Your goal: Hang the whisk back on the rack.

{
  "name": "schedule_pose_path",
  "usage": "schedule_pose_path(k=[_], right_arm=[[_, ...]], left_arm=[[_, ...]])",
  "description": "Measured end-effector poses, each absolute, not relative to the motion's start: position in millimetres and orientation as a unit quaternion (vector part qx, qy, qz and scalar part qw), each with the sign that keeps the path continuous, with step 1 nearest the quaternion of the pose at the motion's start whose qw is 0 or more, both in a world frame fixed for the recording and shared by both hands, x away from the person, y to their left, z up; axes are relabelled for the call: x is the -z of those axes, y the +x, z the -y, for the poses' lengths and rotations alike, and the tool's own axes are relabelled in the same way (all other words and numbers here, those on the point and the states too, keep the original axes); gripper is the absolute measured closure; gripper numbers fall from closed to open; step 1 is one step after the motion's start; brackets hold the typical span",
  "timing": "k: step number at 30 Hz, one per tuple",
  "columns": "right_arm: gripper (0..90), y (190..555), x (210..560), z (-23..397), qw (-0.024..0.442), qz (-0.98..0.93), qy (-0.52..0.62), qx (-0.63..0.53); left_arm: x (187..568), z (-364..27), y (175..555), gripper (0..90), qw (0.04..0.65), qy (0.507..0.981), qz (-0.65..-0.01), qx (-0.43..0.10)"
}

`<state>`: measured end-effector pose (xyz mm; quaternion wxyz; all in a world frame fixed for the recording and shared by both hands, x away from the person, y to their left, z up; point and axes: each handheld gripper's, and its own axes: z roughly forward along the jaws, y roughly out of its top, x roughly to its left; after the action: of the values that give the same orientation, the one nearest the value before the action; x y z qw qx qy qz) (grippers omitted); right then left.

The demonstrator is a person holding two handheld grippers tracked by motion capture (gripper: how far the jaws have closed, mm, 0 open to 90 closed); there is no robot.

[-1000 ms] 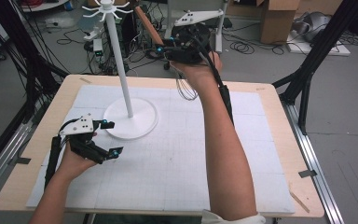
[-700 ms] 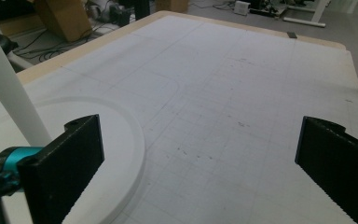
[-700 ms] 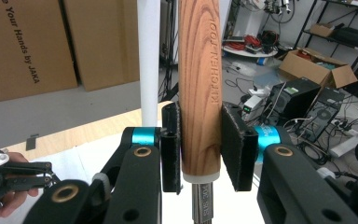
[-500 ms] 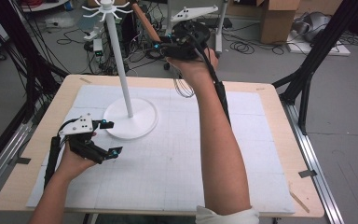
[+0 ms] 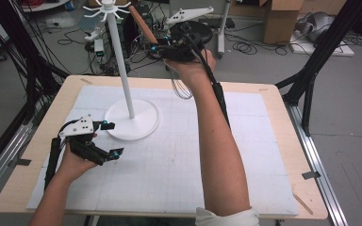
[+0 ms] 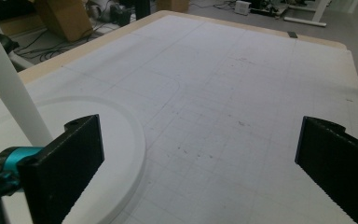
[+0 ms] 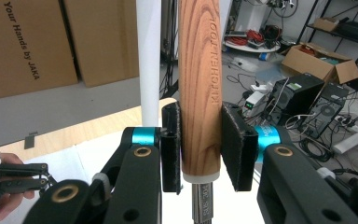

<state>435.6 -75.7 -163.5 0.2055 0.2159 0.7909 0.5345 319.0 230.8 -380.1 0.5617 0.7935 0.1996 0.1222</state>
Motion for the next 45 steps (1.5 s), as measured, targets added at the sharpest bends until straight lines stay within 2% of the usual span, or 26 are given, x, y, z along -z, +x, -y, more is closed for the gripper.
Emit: schedule_pose_path(k=[38,40,42,45], right_arm=[[70.3,446.1,174.7,50.7,0.199,-0.804,0.215,-0.518],[67.9,445.6,174.7,50.2,0.201,-0.806,0.211,-0.515],[61.2,443.6,175.2,47.5,0.21,-0.812,0.209,-0.504],[59.4,441.4,175.6,46.5,0.211,-0.814,0.205,-0.501]], left_arm=[[381.2,-234.5,318.1,1.6,0.556,0.796,-0.204,-0.126],[381.3,-234.5,318.2,1.7,0.554,0.797,-0.204,-0.126],[381.4,-234.1,318.3,1.6,0.553,0.798,-0.203,-0.126],[381.1,-234.0,317.7,1.6,0.555,0.797,-0.203,-0.126]])
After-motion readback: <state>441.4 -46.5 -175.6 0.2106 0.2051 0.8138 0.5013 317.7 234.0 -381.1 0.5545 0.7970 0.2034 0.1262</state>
